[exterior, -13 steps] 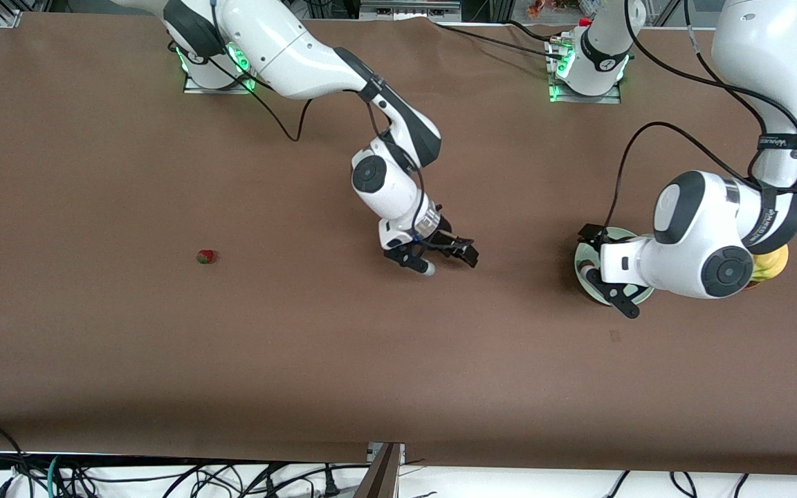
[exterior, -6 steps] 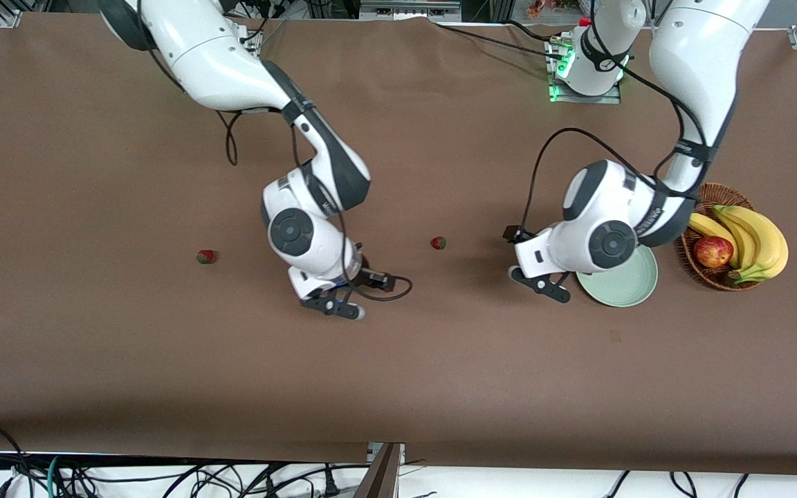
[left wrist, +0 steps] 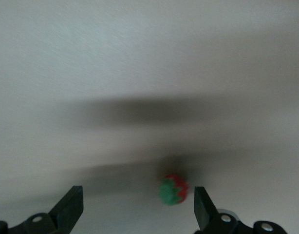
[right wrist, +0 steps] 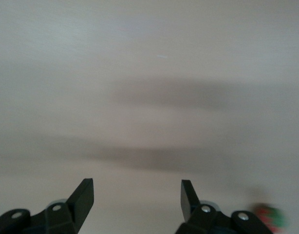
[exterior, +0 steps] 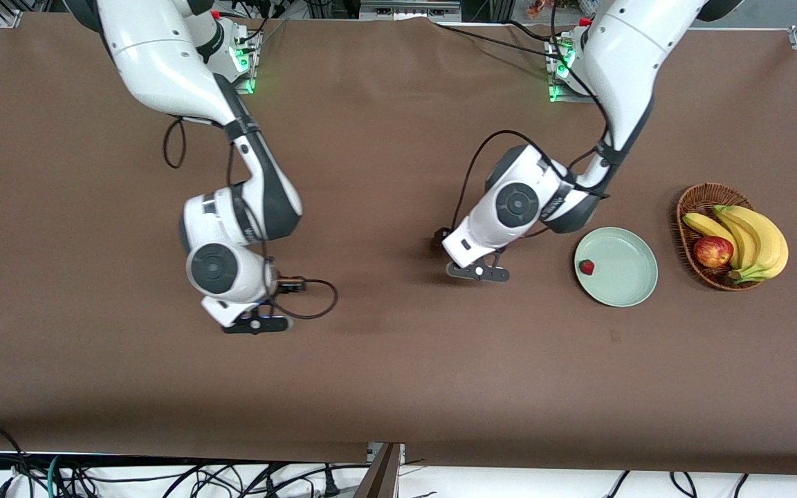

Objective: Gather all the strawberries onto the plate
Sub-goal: 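Grasp the strawberry with the left gripper while the right gripper grasps the last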

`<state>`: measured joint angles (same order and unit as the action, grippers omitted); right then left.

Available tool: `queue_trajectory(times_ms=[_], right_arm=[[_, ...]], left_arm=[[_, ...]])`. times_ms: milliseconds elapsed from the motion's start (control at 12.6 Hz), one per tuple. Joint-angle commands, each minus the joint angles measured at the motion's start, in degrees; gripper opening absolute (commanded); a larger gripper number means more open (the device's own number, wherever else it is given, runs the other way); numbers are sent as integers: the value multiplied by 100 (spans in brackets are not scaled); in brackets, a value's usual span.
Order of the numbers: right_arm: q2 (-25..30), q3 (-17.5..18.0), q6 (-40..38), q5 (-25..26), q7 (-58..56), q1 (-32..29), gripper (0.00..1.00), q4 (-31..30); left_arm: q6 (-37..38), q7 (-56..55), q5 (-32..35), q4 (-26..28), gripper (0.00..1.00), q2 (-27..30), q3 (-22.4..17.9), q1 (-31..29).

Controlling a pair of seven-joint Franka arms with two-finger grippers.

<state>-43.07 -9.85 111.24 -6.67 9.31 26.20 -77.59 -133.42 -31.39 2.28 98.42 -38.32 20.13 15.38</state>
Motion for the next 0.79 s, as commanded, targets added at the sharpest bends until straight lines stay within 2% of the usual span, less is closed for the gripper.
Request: queue_trajectory(times_ms=[0, 79, 238, 317, 476, 555, 634, 713], right_arm=[[852, -419, 108, 51, -962, 8, 81, -1300], [923, -595, 265, 25, -1262, -1, 80, -1581], [1151, -772, 931, -1, -1536, -18, 81, -2405], [1265, -781, 1326, -10, -1546, -62, 81, -2871], [1389, -790, 1838, -19, -1537, -106, 80, -3410], [1389, -790, 1883, -97, -1537, -106, 81, -3525], [1389, -790, 1901, -307, -1554, -115, 81, -3639], [1407, -790, 1919, -344, -1598, -115, 81, -3684]], left_arm=[[-254, -674, 132, 176, 100, -105, -97, 350], [-437, -685, 358, 325, 100, -123, -149, 386], [-693, -772, 633, 388, 93, -219, -141, 387], [-694, -790, 650, 388, 82, -211, -141, 369], [-677, -720, 668, 379, 51, -185, -132, 369], [-676, -711, 694, 362, 45, -185, -141, 369], [-676, -781, 694, 336, 15, -185, -123, 343], [-676, -720, 694, 335, 12, -193, -132, 386]])
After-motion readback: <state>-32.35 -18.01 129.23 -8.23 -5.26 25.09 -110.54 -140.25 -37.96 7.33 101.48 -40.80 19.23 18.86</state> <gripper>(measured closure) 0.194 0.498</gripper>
